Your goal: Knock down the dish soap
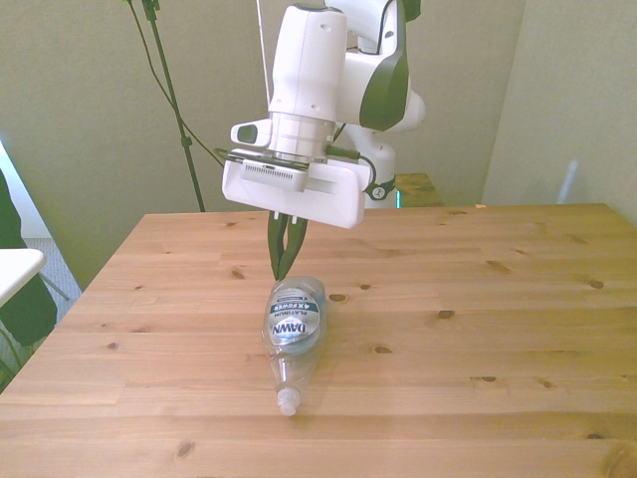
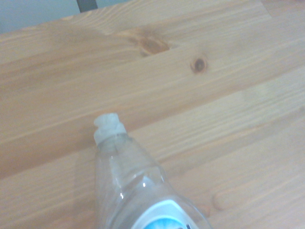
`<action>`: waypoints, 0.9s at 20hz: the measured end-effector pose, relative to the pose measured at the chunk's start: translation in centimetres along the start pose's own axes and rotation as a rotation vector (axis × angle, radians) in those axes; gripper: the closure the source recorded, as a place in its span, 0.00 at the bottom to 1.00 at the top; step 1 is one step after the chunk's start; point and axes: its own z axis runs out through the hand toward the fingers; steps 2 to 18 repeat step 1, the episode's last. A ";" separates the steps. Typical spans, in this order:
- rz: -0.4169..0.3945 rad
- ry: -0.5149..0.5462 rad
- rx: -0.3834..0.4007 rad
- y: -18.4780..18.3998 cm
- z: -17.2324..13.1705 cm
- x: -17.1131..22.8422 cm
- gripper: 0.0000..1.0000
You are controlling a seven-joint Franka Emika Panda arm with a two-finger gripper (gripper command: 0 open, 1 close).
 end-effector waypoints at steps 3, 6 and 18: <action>0.003 0.004 0.004 -0.5 0.1 0.4 1.00; 0.003 0.004 0.004 -0.5 0.1 0.4 1.00; 0.003 0.004 0.004 -0.5 0.1 0.4 1.00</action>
